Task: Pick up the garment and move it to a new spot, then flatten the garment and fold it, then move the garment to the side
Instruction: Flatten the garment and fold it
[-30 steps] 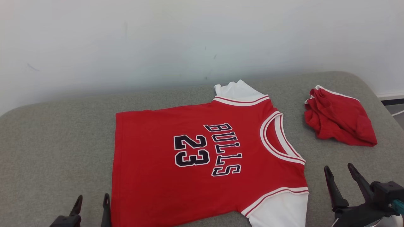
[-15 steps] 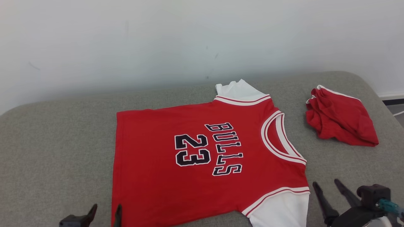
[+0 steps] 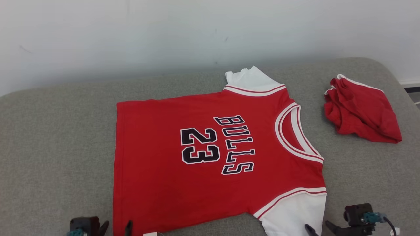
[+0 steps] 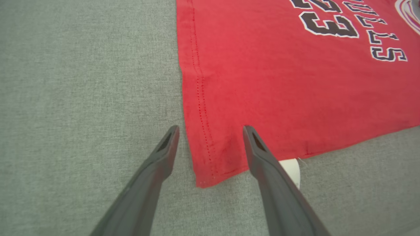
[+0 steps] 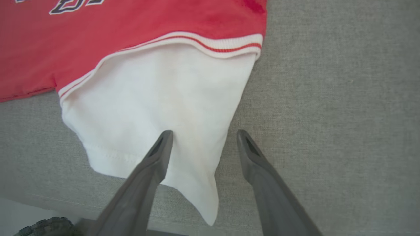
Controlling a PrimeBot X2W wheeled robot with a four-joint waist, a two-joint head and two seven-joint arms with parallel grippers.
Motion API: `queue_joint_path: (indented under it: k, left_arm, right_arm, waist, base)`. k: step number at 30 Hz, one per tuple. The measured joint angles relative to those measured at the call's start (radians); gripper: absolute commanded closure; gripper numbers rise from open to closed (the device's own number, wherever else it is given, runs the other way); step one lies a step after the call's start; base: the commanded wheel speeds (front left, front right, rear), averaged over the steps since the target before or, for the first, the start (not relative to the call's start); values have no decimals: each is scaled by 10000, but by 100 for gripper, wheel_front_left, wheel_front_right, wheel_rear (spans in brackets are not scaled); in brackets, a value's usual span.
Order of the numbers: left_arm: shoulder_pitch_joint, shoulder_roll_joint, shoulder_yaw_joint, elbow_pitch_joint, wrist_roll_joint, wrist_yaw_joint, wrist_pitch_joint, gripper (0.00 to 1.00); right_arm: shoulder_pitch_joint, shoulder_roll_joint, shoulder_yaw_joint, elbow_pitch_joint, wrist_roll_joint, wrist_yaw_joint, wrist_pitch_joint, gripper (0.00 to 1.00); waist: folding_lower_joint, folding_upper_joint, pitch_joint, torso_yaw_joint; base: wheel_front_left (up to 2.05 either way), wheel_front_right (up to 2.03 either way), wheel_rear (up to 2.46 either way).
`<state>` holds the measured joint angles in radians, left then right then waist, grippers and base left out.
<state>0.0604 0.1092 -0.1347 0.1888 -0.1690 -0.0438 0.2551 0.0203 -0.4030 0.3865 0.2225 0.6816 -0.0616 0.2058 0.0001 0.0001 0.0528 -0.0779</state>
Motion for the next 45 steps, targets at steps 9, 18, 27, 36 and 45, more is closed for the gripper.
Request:
queue_joint_path:
  k: [9, 18, 27, 36, 45]
  left_arm:
    - [-453, -56, -35, 880, -38, -19, 531, 0]
    - [-763, -121, 92, 1505, -552, -136, 627, 100]
    - [-845, -102, 92, 1507, -504, -180, 428, 100]
    - [-664, 171, 268, 468, -497, -171, 169, 100]
    - [-675, 242, 48, 182, -711, -430, 761, 100]
  right_arm:
    - [-115, 270, 384, 75, 228, 2, 1037, 0]
    - [-303, 148, 422, 255, 167, -88, 1475, 100]
    - [-290, 111, -12, -36, 359, -100, 1262, 100]
    - [-29, -314, -754, -1049, 765, 6, 788, 100]
    - [-310, -686, -1057, -1659, 1034, 280, 851, 100]
  waist:
    - [0, 0, 320, 78]
    - [0, -1, 329, 102]
    - [0, 0, 181, 107]
    - [0, 0, 58, 83]
    - [0, 0, 80, 67]
  base:
    - [0, 0, 0]
    - [0, 0, 0]
    - [0, 0, 0]
    - [0, 0, 0]
    - [0, 0, 0]
